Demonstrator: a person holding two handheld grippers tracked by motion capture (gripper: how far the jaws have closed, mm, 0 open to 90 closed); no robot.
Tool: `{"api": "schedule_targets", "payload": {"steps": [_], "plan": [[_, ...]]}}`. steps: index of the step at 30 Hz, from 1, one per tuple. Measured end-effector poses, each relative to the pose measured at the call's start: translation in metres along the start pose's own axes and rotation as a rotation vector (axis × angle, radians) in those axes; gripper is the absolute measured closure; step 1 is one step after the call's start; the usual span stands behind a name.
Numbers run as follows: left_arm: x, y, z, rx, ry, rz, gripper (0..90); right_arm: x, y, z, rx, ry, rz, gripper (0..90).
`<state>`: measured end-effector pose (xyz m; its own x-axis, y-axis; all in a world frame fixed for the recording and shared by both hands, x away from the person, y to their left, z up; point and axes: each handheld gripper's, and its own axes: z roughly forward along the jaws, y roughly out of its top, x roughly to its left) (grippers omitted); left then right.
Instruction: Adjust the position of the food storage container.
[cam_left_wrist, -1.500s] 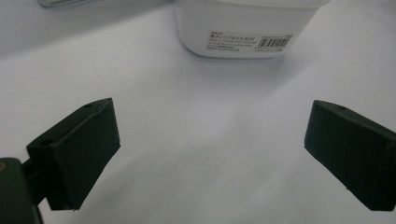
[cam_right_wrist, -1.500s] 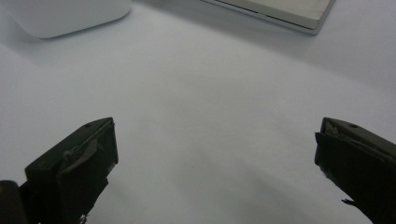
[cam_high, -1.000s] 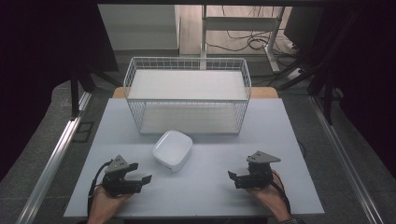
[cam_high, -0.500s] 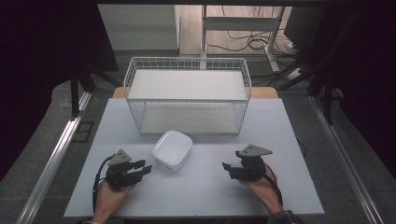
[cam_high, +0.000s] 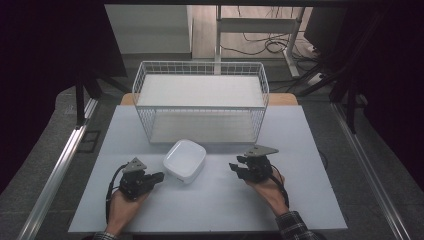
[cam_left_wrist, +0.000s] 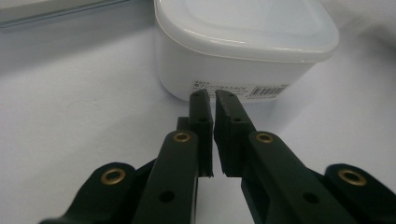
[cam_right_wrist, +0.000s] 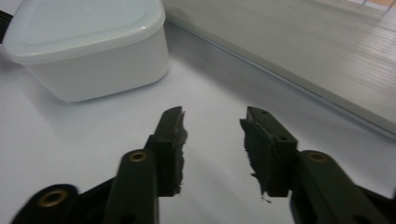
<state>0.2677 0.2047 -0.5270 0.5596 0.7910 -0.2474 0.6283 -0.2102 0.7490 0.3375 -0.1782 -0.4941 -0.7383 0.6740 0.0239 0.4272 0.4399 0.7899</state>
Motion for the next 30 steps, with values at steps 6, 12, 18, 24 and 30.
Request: {"api": "schedule_targets", "payload": {"steps": [6, 12, 18, 24, 30], "plan": [[0.005, 0.007, 0.010, 0.018, 0.030, -0.006, 86.4, 0.000, 0.011, 0.017, 0.018, 0.016, -0.006, 77.5], [0.013, 0.014, 0.018, 0.030, 0.065, -0.011, 86.5, -0.004, 0.019, 0.032, 0.018, 0.049, 0.016, 86.6], [0.022, 0.020, 0.025, 0.029, 0.076, -0.034, 86.7, -0.007, 0.021, 0.043, 0.034, 0.059, 0.027, 88.5], [0.028, 0.029, 0.034, 0.022, 0.074, -0.050, 87.1, -0.009, 0.027, 0.059, 0.039, 0.063, 0.042, 88.7], [0.024, 0.028, 0.019, 0.022, 0.062, -0.073, 87.4, -0.007, 0.037, 0.076, 0.038, 0.072, 0.034, 88.7]]}}
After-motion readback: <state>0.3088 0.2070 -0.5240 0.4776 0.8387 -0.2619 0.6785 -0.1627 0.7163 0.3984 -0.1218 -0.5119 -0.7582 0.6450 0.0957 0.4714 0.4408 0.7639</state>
